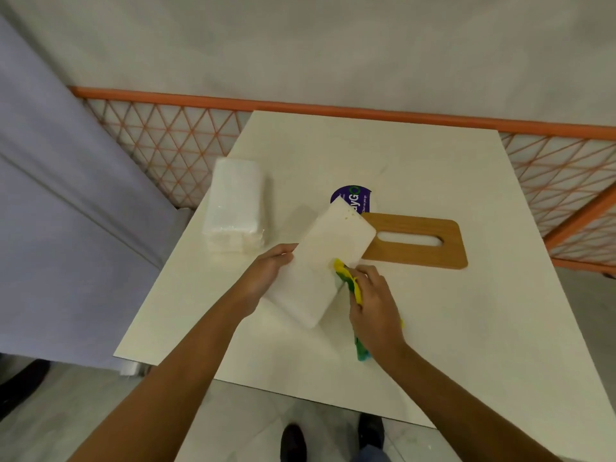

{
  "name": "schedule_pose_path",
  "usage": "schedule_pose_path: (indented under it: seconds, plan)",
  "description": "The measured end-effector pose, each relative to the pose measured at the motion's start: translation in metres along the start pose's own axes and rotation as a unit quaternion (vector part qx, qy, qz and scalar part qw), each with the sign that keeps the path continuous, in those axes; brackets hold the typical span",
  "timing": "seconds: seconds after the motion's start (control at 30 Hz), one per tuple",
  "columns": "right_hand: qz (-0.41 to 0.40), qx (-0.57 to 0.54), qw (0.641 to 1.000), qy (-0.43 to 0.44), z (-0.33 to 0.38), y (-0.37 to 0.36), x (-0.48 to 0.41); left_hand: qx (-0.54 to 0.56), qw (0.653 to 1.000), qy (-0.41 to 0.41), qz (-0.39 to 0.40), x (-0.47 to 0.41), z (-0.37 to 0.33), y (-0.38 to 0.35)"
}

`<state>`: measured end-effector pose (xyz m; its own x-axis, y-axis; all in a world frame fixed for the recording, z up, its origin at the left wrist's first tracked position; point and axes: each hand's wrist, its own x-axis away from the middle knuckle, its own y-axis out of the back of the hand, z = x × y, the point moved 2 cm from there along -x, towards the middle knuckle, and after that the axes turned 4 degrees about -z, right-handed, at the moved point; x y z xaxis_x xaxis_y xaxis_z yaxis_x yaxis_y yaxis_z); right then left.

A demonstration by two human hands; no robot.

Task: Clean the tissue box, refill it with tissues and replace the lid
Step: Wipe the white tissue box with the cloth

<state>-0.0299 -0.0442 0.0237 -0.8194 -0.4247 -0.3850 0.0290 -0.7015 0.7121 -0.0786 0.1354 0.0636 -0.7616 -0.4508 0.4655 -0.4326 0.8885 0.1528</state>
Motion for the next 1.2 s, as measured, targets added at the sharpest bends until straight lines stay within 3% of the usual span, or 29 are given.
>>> schedule_pose_path:
  seconds: [0.13,0.27,0.47,0.57,0.63,0.8,1.0,1.2]
  plan:
    - [0.015,0.012,0.997,0.076,0.015,-0.001,0.02,0.01,1.0,0.001,0.011,0.0,0.001,0.008]
    - [-0.003,0.014,1.0,-0.005,0.022,-0.002,0.0,-0.001,0.999,0.005,0.034,-0.003,0.005,0.012]
    - [0.022,0.047,0.982,0.182,0.055,-0.01,0.017,-0.035,0.996,0.002,0.086,-0.002,0.003,0.013]
    - [0.009,0.068,0.991,0.119,0.054,-0.01,-0.006,-0.055,0.992,0.007,0.114,0.001,0.002,0.012]
    - [-0.01,0.083,0.99,0.112,0.062,-0.013,-0.012,-0.053,0.993,0.006,0.109,0.002,0.001,0.013]
    - [0.05,0.073,0.961,0.263,0.066,-0.013,0.018,-0.042,0.993,0.002,0.113,-0.003,-0.002,0.021]
    - [0.011,0.083,0.982,0.168,0.068,-0.015,-0.01,-0.044,0.993,0.008,0.111,-0.002,0.0,0.02]
    - [0.08,0.103,0.945,0.301,0.07,-0.019,0.025,-0.033,0.996,-0.004,0.077,-0.003,-0.007,0.025]
